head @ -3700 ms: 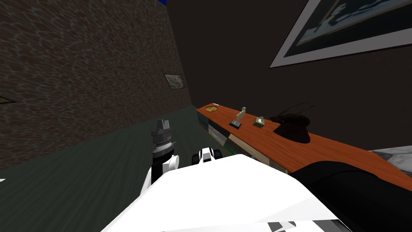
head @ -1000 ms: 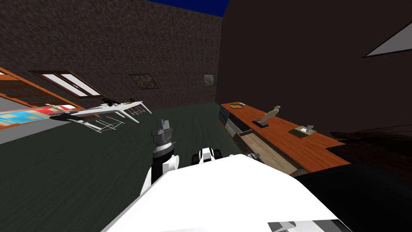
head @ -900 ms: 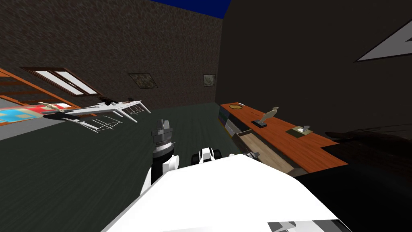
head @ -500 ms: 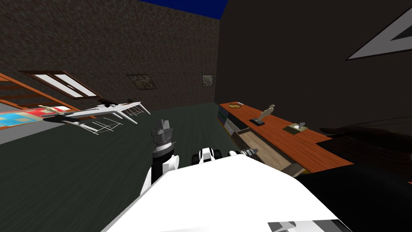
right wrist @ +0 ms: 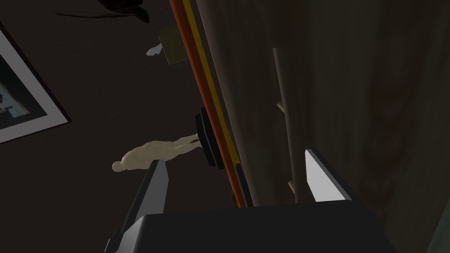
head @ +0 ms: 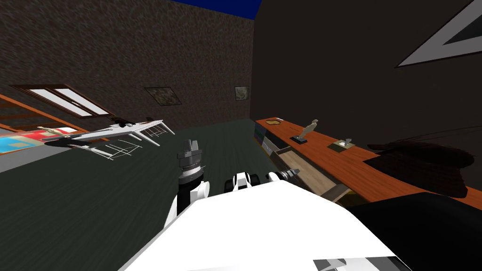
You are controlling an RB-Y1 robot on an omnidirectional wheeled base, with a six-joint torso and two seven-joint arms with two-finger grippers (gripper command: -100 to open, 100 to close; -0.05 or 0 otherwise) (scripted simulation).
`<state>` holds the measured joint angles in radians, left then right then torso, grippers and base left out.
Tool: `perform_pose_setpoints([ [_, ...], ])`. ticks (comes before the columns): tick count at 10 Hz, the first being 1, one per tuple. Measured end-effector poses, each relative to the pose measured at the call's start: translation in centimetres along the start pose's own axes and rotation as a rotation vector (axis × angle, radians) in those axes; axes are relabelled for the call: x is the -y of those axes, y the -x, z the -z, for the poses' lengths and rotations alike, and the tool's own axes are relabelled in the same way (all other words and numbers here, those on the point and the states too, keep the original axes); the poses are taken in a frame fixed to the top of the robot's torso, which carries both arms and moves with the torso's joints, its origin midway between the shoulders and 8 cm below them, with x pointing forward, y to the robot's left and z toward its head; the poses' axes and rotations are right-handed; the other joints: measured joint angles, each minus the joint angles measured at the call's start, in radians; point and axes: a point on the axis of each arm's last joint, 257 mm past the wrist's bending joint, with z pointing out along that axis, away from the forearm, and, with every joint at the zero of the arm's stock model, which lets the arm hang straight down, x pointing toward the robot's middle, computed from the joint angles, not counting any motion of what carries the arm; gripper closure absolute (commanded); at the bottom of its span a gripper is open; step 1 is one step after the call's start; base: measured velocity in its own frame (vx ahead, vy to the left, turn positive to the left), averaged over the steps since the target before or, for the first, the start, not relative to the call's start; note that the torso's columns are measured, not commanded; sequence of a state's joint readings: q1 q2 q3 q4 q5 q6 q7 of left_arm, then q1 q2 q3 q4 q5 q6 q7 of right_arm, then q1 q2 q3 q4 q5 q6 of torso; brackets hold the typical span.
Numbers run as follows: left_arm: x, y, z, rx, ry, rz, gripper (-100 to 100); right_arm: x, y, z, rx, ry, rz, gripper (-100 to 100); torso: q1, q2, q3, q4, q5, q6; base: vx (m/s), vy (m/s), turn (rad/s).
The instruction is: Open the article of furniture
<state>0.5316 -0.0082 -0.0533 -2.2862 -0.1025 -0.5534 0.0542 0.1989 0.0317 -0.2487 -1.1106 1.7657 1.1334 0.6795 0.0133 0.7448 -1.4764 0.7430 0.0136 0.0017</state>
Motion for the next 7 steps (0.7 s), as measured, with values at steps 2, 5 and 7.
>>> perform_pose_setpoints([
  [2, 0.0, 0.0, 0.0, 0.000, 0.000, 0.000, 0, -0.1, 0.8, -0.1, 0.010, 0.015, 0.006, 0, 0.002, 0.000, 0.000, 0.000, 0.000, 0.001, -0.006, 0.006, 0.012],
  [5, 0.0, 0.0, 0.0, 0.000, 0.000, 0.000, 0, -1.0, 0.5, 0.4, 0.009, 0.039, 0.014, 0, -0.006, -0.003, 0.000, -0.002, -0.006, 0.000, 0.000, 0.000, 0.000],
  [7, 0.0, 0.0, 0.0, 0.000, 0.000, 0.000, 0, -1.3, 0.4, 0.6, 0.009, 0.049, 0.018, 0, -0.008, -0.004, 0.000, -0.003, -0.008, -0.001, 0.000, 0.000, 0.000],
])
